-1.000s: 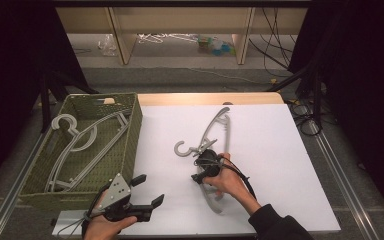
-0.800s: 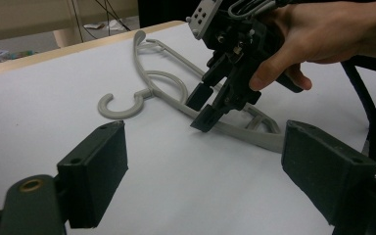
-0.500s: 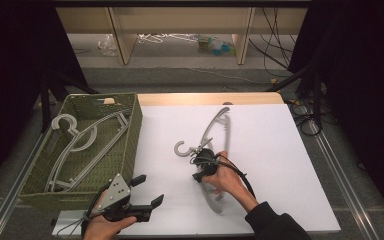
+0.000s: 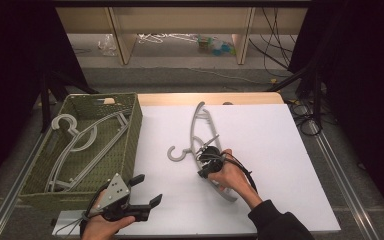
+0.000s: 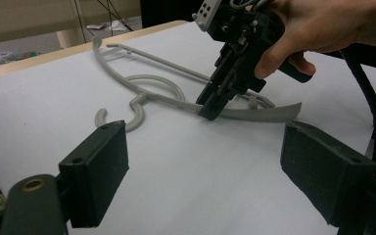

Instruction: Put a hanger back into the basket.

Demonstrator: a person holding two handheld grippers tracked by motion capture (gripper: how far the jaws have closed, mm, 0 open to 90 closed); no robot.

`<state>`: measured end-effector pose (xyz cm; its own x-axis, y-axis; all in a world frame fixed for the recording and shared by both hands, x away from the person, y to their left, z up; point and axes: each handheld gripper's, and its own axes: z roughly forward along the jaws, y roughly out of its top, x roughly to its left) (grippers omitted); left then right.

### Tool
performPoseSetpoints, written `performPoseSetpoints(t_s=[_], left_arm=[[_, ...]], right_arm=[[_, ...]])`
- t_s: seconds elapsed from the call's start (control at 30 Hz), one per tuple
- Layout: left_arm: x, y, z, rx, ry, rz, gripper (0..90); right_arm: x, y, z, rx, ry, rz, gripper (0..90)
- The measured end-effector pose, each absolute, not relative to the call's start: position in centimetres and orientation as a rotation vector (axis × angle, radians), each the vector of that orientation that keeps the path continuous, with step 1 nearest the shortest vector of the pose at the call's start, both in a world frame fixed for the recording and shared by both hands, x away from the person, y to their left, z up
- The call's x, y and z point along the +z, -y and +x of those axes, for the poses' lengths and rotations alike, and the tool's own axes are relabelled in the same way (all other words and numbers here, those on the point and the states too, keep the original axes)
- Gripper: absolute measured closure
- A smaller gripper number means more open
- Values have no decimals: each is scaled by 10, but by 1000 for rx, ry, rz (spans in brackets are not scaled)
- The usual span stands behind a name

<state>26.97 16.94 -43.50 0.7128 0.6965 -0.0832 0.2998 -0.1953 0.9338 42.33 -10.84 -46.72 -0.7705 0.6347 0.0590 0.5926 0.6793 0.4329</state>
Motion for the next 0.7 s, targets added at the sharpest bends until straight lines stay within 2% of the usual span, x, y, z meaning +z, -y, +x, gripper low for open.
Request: performPoseSetpoints(t_s=[0.47, 0.7], left_arm=[[-436, -170, 270, 440, -781, 1800, 181], [-436, -170, 271, 447, -774, 1807, 185]], right_arm=[[-465, 119, 426, 652, -2834, 964, 823], [-458, 137, 419, 646, -2918, 831, 824]])
